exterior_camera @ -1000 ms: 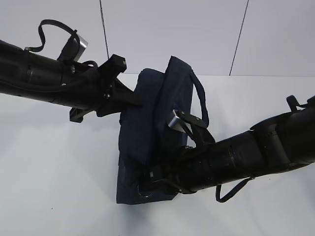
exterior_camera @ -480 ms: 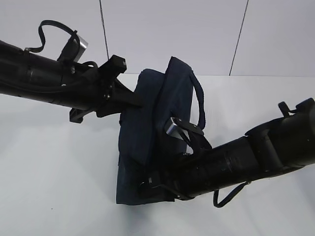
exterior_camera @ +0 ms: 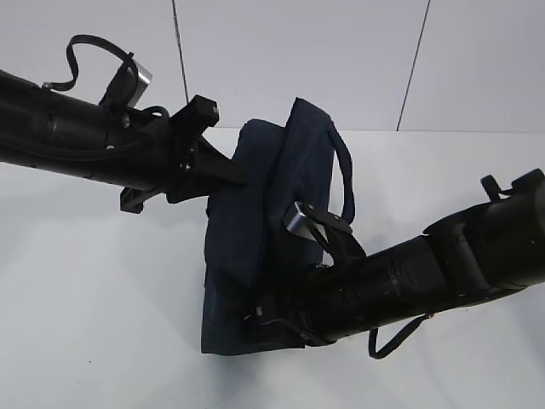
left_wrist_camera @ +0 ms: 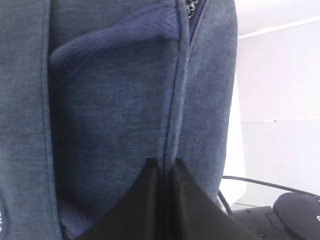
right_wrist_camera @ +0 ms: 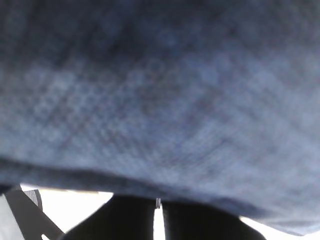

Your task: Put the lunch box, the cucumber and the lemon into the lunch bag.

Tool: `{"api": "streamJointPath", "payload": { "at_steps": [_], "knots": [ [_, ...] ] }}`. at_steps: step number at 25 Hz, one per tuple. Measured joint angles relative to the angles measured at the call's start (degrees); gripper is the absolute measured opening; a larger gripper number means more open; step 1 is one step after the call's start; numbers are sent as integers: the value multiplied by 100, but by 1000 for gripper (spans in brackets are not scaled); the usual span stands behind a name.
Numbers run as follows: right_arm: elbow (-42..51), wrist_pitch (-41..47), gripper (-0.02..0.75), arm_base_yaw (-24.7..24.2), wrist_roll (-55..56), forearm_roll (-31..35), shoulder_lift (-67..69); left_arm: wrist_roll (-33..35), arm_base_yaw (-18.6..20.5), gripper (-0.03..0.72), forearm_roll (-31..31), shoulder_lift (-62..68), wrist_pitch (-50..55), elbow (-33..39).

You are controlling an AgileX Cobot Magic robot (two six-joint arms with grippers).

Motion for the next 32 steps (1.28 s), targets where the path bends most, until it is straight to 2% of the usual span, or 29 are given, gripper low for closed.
{"api": "streamJointPath", "payload": {
  "at_steps": [2,3,16,26,32],
  "knots": [
    [0,0,48,0,0,0,0,0,0,8,0,0,0,0],
    [0,4,20,0,0,0,0,0,0,8,0,0,0,0],
    [45,123,20,0,124,0,0,0,0,8,98,0,-240,0],
    [348,97,20,0,42,-32,-517,0,0,8,279,0,-417,0],
    [358,97,20,0,2,-308,-685,0,0,8,282,0,-481,0]
  ]
}}
